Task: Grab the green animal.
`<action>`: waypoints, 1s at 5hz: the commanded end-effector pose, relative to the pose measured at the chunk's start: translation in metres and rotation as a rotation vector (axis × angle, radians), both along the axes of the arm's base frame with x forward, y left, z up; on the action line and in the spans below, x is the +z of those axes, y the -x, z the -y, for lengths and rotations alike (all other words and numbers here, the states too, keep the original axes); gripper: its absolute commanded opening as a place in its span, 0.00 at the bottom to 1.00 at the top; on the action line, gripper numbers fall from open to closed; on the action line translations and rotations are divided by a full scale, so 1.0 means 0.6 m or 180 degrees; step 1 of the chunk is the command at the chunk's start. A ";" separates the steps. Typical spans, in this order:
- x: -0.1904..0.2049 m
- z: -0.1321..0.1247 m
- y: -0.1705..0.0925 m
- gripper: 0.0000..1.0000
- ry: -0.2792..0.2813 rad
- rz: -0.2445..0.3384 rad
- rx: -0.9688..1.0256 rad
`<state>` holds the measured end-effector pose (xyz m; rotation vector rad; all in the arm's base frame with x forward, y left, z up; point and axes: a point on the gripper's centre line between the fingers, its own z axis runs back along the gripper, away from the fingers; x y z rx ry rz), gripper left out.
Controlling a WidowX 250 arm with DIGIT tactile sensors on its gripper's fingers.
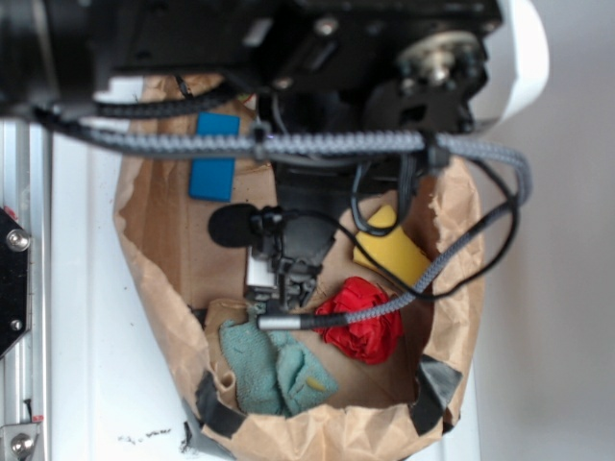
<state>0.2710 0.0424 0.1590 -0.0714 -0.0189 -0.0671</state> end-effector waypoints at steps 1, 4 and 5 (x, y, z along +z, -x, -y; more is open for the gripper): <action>0.007 -0.013 -0.034 1.00 -0.0044 0.0368 -0.0347; -0.077 -0.065 -0.049 1.00 -0.0213 0.0304 -0.1172; -0.099 -0.075 -0.039 1.00 -0.0423 0.0315 -0.1101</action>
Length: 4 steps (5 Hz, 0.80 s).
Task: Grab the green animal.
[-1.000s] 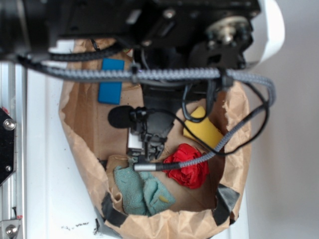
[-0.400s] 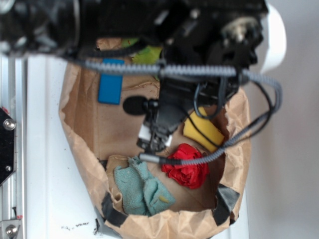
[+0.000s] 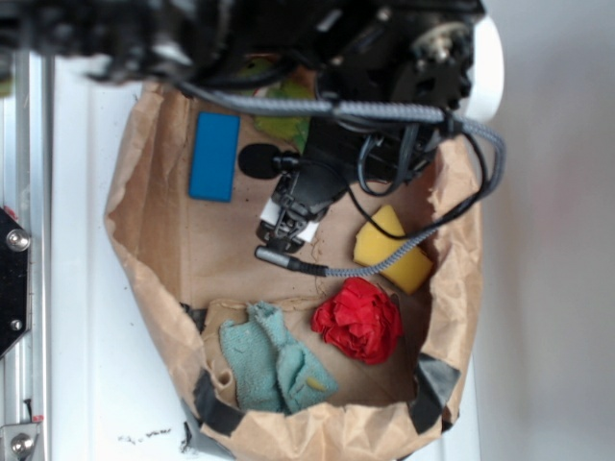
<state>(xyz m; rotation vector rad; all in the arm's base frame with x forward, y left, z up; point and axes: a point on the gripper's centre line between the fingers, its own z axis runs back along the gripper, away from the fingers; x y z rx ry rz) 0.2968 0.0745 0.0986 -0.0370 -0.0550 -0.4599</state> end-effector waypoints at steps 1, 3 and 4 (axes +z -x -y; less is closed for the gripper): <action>0.002 -0.022 0.004 1.00 -0.0269 0.0210 0.0145; 0.002 -0.022 0.004 1.00 -0.0269 0.0210 0.0145; -0.015 -0.045 -0.018 1.00 -0.0081 0.0080 0.0206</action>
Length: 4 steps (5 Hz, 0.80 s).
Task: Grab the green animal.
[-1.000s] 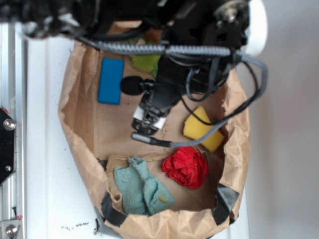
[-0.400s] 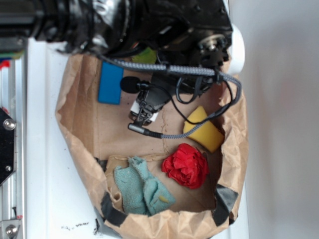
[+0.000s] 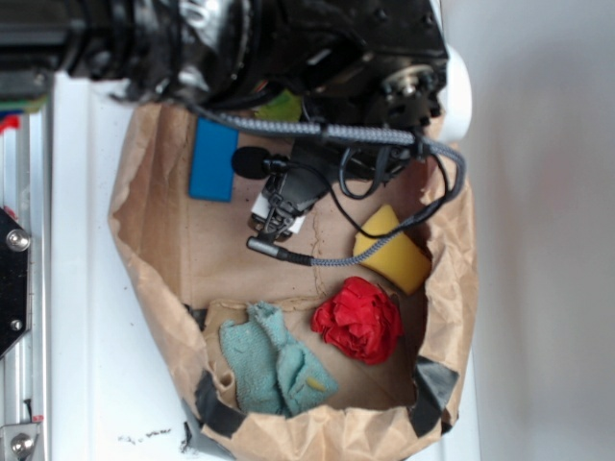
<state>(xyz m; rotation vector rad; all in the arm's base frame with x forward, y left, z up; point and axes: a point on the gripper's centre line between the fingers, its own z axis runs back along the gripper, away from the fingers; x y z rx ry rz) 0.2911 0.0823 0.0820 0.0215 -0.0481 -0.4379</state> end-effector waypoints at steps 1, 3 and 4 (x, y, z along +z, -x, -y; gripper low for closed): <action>-0.004 -0.053 -0.048 1.00 0.0008 -0.0016 0.0234; -0.004 -0.065 -0.034 1.00 -0.0099 0.0003 0.0148; -0.009 -0.070 -0.034 1.00 -0.0208 0.0107 0.0130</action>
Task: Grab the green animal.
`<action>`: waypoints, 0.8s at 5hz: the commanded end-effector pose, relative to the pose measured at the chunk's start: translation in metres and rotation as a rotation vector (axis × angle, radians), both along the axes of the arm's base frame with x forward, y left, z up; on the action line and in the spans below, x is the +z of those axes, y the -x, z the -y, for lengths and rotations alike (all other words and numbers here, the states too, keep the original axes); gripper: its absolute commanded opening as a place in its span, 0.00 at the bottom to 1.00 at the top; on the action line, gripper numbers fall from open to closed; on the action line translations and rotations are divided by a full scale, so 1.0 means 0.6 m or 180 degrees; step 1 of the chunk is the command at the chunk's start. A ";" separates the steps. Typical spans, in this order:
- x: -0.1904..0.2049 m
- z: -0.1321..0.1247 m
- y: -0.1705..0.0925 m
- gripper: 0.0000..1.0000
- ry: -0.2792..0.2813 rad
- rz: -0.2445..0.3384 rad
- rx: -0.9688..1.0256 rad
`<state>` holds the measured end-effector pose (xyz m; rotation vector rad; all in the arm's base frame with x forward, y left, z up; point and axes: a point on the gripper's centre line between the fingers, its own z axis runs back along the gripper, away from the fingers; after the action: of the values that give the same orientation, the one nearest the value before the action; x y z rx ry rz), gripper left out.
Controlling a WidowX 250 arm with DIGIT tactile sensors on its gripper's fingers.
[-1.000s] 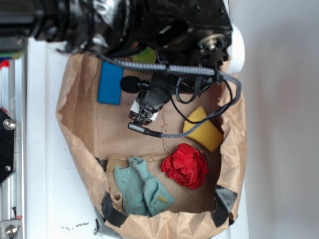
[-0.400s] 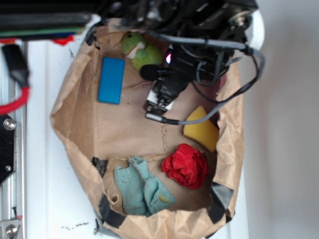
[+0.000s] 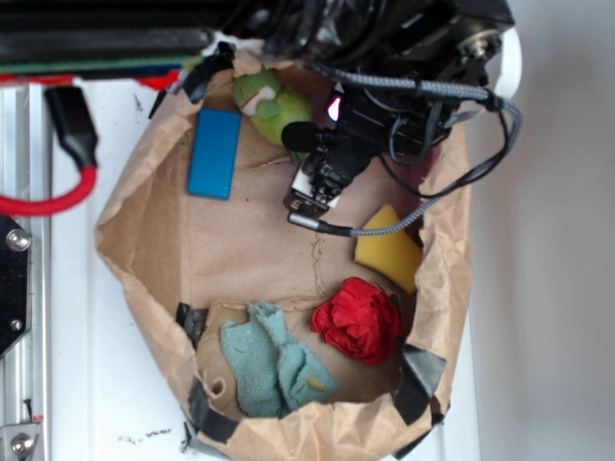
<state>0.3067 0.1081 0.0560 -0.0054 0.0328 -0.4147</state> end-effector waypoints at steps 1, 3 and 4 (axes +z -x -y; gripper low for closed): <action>0.015 -0.031 -0.012 1.00 -0.0359 0.0317 0.0055; -0.028 -0.037 -0.013 1.00 -0.0533 0.0329 0.0135; -0.032 -0.036 -0.013 1.00 -0.0522 0.0332 0.0113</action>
<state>0.3064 0.1258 0.0288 0.1386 0.0048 -0.3763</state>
